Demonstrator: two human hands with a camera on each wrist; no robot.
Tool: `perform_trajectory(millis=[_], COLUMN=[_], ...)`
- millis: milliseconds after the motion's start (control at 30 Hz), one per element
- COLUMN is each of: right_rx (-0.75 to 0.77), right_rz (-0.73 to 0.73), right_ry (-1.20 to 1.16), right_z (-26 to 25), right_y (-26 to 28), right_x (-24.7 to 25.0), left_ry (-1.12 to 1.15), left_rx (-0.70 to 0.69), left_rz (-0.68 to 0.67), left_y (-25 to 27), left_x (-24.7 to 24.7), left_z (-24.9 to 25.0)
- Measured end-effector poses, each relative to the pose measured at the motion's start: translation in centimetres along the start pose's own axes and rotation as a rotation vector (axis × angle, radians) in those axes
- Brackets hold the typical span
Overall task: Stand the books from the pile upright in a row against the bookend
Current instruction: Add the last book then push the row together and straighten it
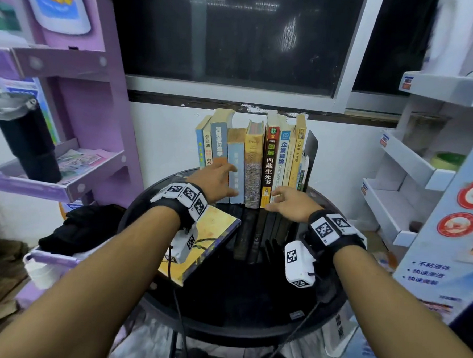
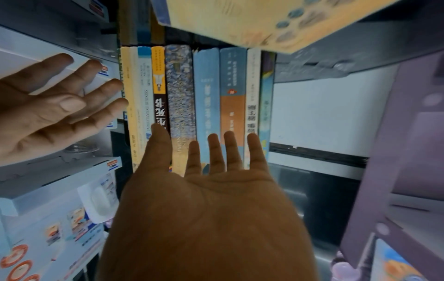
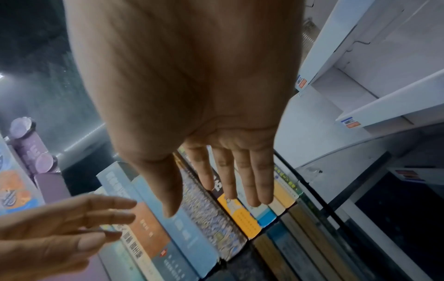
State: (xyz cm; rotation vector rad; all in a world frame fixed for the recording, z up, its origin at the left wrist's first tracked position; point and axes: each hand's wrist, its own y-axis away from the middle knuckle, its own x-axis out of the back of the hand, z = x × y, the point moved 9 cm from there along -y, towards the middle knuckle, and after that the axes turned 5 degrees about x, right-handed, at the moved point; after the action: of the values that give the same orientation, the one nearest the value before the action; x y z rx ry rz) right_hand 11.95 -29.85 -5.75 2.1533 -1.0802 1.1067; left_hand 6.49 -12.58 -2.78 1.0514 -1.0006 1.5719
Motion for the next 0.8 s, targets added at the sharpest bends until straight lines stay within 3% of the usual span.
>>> perform_trajectory(millis=[133,567,800], right_rx=[0.008,-0.016,-0.045], right_rz=[-0.125,-0.238,-0.247], right_ry=[0.051,0.153,0.195], right_z=[-1.7,-4.7,-4.6], right_y=[-0.1,-1.8,-2.5], right_x=[-2.9,-8.8,-10.0], left_ry=[0.032,0.162,-0.047], left_rx=[0.123,0.485,0.472], left_rz=[-0.101,-0.369,-0.412], left_y=[1.0,3.6,3.8], left_x=[-1.9,-6.3,-5.9], left_z=[-3.4,-10.9,-10.9])
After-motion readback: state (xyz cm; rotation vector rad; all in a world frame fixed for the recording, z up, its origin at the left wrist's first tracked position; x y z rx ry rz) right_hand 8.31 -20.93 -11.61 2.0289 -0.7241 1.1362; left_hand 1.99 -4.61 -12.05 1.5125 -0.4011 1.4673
